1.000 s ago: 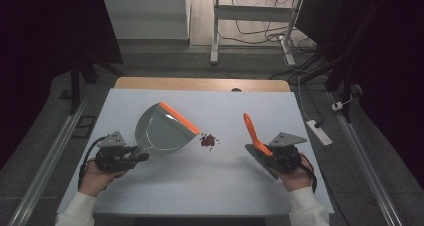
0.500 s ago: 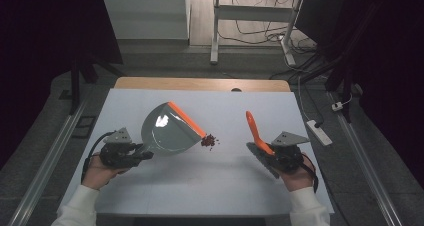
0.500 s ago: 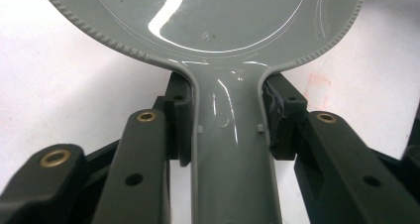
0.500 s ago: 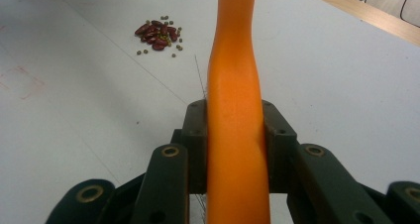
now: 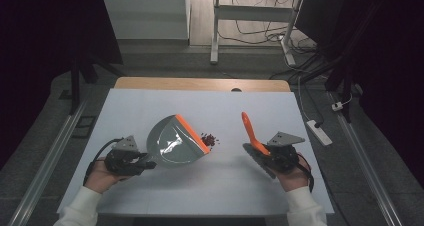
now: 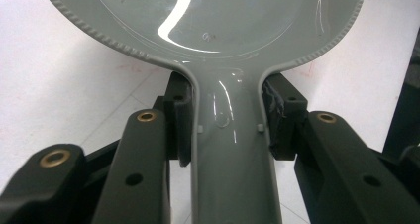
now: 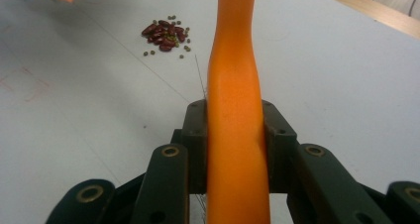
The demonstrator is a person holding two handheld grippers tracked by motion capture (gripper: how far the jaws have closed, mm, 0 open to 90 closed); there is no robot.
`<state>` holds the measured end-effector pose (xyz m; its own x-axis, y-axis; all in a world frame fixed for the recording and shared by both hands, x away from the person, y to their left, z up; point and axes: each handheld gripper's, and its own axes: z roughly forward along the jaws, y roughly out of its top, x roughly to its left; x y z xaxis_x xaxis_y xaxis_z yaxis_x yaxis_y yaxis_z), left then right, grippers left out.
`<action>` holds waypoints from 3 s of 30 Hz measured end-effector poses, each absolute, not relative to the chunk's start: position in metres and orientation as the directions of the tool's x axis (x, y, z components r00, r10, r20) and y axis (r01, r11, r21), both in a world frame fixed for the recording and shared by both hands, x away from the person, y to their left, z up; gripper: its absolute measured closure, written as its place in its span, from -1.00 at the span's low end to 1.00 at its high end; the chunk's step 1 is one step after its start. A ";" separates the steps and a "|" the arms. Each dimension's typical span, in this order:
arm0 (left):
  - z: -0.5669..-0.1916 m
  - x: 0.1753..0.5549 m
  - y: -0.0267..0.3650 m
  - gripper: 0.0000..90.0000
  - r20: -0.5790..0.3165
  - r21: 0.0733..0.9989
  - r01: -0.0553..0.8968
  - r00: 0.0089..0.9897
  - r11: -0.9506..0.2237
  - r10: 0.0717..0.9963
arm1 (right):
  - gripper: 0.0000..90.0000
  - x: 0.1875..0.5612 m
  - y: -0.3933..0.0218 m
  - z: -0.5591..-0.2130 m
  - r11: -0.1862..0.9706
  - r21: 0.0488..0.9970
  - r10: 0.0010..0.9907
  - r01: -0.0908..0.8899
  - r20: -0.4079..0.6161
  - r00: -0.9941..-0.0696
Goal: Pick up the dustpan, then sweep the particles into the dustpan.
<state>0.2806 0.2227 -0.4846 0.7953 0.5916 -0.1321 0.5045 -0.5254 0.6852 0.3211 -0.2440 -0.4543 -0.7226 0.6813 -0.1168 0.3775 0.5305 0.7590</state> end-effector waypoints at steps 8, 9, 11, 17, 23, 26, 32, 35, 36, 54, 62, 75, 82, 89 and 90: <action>-0.493 0.279 0.216 0.37 -0.148 0.642 0.524 0.800 -0.559 0.581 | 0.56 0.322 -0.246 -0.456 0.525 0.761 0.682 0.381 -0.109 -0.723; -0.494 0.279 0.215 0.37 -0.140 0.631 0.527 0.800 -0.570 0.584 | 0.56 0.322 -0.246 -0.456 0.525 0.761 0.682 0.381 -0.109 -0.723; -0.496 0.280 0.214 0.37 -0.139 0.614 0.539 0.792 -0.576 0.594 | 0.56 0.322 -0.248 -0.456 0.503 0.772 0.688 0.389 -0.085 -0.721; -0.499 0.280 0.210 0.37 -0.150 0.597 0.545 0.797 -0.589 0.585 | 0.56 0.323 -0.247 -0.457 0.501 0.771 0.693 0.394 -0.084 -0.716; -0.501 0.282 0.206 0.37 -0.166 0.580 0.558 0.795 -0.593 0.584 | 0.56 0.324 -0.247 -0.458 0.502 0.771 0.692 0.392 -0.087 -0.716; -0.504 0.284 0.204 0.37 -0.167 0.560 0.570 0.788 -0.601 0.592 | 0.56 0.324 -0.247 -0.457 0.503 0.771 0.693 0.390 -0.090 -0.716; -0.505 0.286 0.201 0.37 -0.193 0.553 0.586 0.781 -0.592 0.593 | 0.56 0.325 -0.244 -0.457 0.506 0.772 0.689 0.384 -0.094 -0.719; -0.506 0.286 0.200 0.37 -0.192 0.545 0.595 0.774 -0.590 0.603 | 0.56 0.325 -0.242 -0.457 0.505 0.773 0.689 0.384 -0.093 -0.719; -0.507 0.286 0.200 0.37 -0.193 0.544 0.596 0.774 -0.590 0.603 | 0.56 0.325 -0.242 -0.457 0.506 0.773 0.689 0.384 -0.094 -0.718; -0.509 0.291 0.201 0.37 -0.205 0.538 0.595 0.779 -0.597 0.592 | 0.56 0.359 -0.206 -0.435 0.513 0.793 0.671 0.330 -0.130 -0.730; -0.508 0.292 0.205 0.37 -0.202 0.553 0.588 0.782 -0.591 0.589 | 0.56 0.382 -0.185 -0.430 0.508 0.794 0.671 0.335 -0.121 -0.731; -0.510 0.293 0.199 0.37 -0.210 0.537 0.587 0.789 -0.605 0.578 | 0.56 0.414 -0.150 -0.449 0.574 0.739 0.649 0.353 -0.147 -0.746; -0.508 0.291 0.198 0.37 -0.209 0.546 0.592 0.782 -0.593 0.588 | 0.56 0.421 -0.142 -0.459 0.598 0.718 0.635 0.357 -0.152 -0.758; -0.509 0.293 0.197 0.37 -0.216 0.541 0.594 0.783 -0.596 0.584 | 0.56 0.432 -0.130 -0.466 0.621 0.700 0.624 0.352 -0.170 -0.762; -0.510 0.293 0.197 0.37 -0.216 0.540 0.594 0.782 -0.596 0.584 | 0.56 0.434 -0.129 -0.467 0.623 0.699 0.622 0.352 -0.169 -0.764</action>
<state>0.2931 0.1970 -0.5096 0.7824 0.5841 -0.2160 0.5941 -0.5961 0.5401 0.4337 -0.1287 -0.4669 -0.7642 0.6223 -0.1694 0.3520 0.6225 0.6990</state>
